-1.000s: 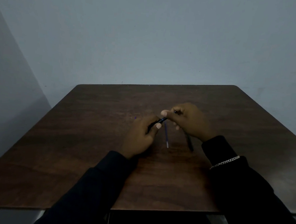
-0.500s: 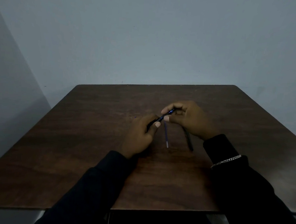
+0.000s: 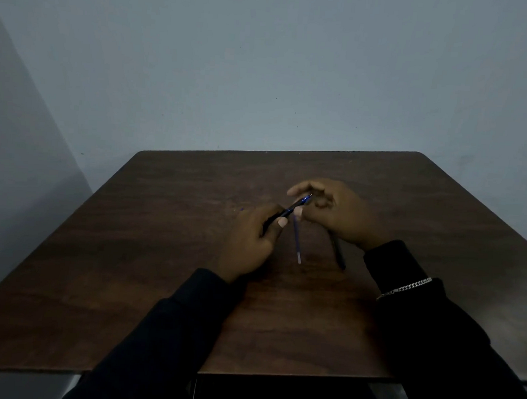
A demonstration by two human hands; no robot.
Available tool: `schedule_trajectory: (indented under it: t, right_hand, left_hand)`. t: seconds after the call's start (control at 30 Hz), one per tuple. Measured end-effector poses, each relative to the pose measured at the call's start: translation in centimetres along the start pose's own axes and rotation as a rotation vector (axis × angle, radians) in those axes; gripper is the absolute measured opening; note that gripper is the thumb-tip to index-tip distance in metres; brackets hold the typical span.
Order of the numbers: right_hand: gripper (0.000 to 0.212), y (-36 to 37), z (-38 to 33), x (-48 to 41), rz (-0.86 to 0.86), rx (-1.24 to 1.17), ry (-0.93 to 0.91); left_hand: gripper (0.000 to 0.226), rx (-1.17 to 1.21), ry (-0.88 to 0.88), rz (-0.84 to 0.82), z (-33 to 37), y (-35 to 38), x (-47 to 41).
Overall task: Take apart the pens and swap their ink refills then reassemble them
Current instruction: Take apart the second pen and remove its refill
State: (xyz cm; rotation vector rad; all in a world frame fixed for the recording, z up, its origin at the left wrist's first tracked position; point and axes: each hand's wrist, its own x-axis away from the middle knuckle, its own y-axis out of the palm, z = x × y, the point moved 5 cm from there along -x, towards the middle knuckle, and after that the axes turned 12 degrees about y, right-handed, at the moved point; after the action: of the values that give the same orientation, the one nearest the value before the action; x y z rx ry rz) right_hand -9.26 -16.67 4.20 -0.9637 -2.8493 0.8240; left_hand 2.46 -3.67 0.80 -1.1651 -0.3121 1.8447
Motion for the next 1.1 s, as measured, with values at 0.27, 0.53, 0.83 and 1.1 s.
schedule_trajectory:
  t: [0.27, 0.53, 0.83, 1.1]
  right_hand:
    - [0.004, 0.09, 0.16, -0.06, 0.019, 0.068, -0.001]
    - [0.054, 0.02, -0.49, 0.39, 0.120, 0.197, -0.072]
    - [0.005, -0.50, 0.23, -0.14, 0.042, 0.059, -0.043]
    - [0.037, -0.23, -0.58, 0.55, 0.084, 0.267, -0.117]
  left_hand:
    - [0.017, -0.009, 0.009, -0.021, -0.30, 0.18, 0.11]
    - [0.016, -0.003, 0.066, -0.020, 0.09, 0.22, 0.08]
    - [0.015, -0.014, 0.042, -0.022, 0.23, 0.14, 0.00]
    - [0.017, -0.058, 0.098, -0.004, 0.67, -0.22, 0.06]
